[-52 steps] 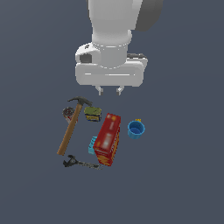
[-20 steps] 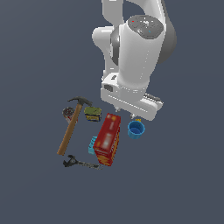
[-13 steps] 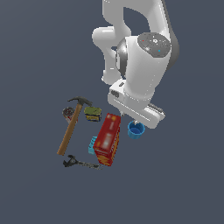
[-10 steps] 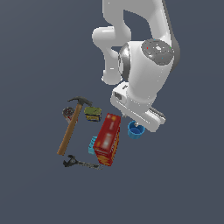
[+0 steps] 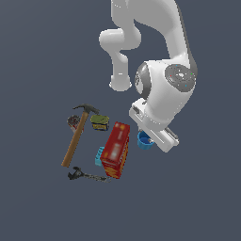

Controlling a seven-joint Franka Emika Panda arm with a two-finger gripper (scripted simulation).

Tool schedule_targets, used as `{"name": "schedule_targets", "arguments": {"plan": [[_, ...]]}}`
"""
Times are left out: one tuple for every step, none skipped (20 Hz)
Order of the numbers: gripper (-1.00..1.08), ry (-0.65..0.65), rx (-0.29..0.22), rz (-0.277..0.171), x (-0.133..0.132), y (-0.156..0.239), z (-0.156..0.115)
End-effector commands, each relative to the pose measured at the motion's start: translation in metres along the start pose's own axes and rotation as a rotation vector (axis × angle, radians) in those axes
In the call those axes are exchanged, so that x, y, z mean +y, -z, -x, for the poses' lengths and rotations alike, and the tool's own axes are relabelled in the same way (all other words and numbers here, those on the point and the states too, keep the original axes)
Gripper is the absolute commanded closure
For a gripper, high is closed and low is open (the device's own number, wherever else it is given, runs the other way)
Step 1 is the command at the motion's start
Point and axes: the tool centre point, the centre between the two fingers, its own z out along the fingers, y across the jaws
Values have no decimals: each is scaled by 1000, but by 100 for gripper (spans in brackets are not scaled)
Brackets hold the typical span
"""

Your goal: Pick up a designated object from a clutter of objects.

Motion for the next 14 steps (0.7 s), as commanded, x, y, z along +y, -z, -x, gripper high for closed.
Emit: {"name": "schedule_targets", "arguments": {"plan": [[-20,-52,0,10,-5,-10,5],[-20,-72,1,14,-7,-13,7],[-20,-93,1,18,-9,-17,9],[-20,-113,2,22,-11,-21,12],[-20,-133,3,26,-13,-25,14],[-20,-154,4,31,-15,-29,16],[-20,-174,5,35,-17,-33,18],[-20,-194,6,39,-19,-36,20],[-20,-214,7,43,-20,-40,22],[-20,-233,9,46,-22,-44,25],[-20,-251,10,50,-24,-48,27],[-20,-268,12,53,-25,-51,28],[-20,-284,13,56,-26,-54,30],[-20,-299,14,59,-27,-57,32]]}}
